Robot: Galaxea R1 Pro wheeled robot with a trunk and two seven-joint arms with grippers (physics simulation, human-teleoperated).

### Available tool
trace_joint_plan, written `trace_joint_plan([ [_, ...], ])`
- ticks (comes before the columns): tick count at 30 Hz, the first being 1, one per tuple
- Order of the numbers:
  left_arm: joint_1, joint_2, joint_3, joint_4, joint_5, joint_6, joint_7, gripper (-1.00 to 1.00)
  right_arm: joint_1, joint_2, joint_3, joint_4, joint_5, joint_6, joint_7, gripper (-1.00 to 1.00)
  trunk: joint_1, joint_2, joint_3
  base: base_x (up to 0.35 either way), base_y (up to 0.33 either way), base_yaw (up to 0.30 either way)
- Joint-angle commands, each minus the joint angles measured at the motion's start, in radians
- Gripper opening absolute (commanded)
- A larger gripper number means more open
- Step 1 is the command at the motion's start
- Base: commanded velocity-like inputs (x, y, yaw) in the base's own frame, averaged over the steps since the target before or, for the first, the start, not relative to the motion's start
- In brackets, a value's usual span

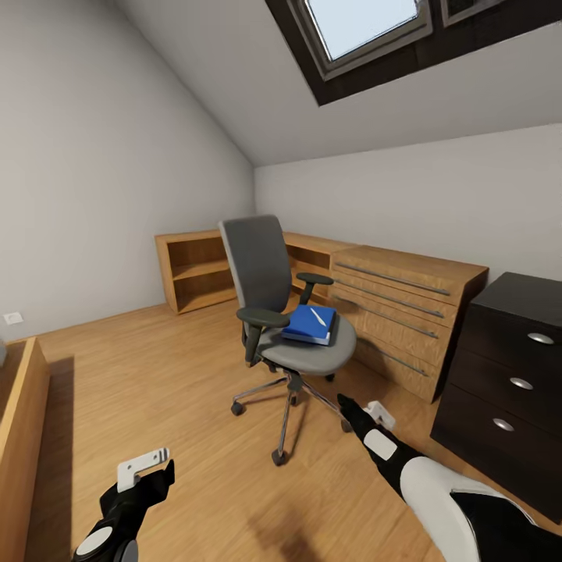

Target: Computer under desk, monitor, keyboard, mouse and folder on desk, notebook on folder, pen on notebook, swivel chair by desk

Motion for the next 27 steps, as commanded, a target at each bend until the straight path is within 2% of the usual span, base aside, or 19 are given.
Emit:
trace_joint_plan([
  [1, 0.0, 0.0, 0.0, 0.001, 0.005, 0.005, 0.004, 1.0, 0.0, -0.001, -0.008, 0.018, -0.001, -0.023, 0.006, 1.0, -0.001, 0.0, 0.003, 0.0, 0.0, 0.0],
  [4, 0.0, 0.0, -0.001, 0.014, 0.005, 0.006, 0.003, 1.0, 0.033, -0.005, -0.007, 0.059, 0.002, -0.112, 0.004, 1.0, -0.002, 0.001, 0.015, 0.0, 0.0, 0.0],
  [5, 0.0, 0.001, -0.001, 0.03, 0.005, 0.005, 0.003, 1.0, 0.061, -0.005, -0.007, 0.066, 0.005, -0.144, 0.004, 1.0, -0.006, 0.008, 0.018, 0.0, 0.0, 0.0],
  [8, 0.0, 0.003, -0.001, 0.088, 0.004, -0.001, 0.003, 1.0, 0.121, -0.004, -0.006, 0.074, 0.034, -0.213, 0.004, 1.0, -0.017, 0.029, 0.027, 0.0, 0.0, 0.0],
  [10, 0.0, 0.004, -0.001, 0.143, 0.004, -0.004, 0.002, 1.0, 0.146, -0.001, -0.006, 0.078, 0.08, -0.259, 0.004, 1.0, -0.025, 0.043, 0.034, 0.0, 0.0, 0.0],
  [13, 0.0, 0.009, -0.001, 0.187, 0.003, -0.005, 0.002, 1.0, 0.168, 0.001, -0.006, 0.08, 0.116, -0.288, 0.004, 1.0, -0.036, 0.064, 0.043, 0.0, 0.0, 0.0],
  [14, 0.0, 0.018, -0.001, 0.232, 0.002, -0.007, 0.002, 1.0, 0.2, 0.004, -0.005, 0.081, 0.148, -0.315, 0.003, 1.0, -0.04, 0.071, 0.046, 0.0, 0.0, 0.0],
  [17, 0.0, 0.035, -0.001, 0.296, 0.002, -0.02, 0.002, 1.0, 0.234, 0.007, -0.004, 0.082, 0.185, -0.352, 0.003, 1.0, -0.052, 0.092, 0.056, 0.0, 0.0, 0.0],
  [20, 0.0, 0.052, 0.0, 0.381, 0.002, -0.112, 0.0, 1.0, 0.258, 0.017, -0.004, 0.082, 0.203, -0.373, 0.003, 1.0, -0.063, 0.113, 0.065, 0.0, 0.0, 0.0],
  [27, 0.0, 0.065, 0.0, 0.476, 0.002, -0.236, -0.001, 1.0, 0.287, 0.022, -0.003, 0.081, 0.21, -0.379, 0.003, 1.0, -0.09, 0.162, 0.087, 0.0, 0.0, 0.0],
])
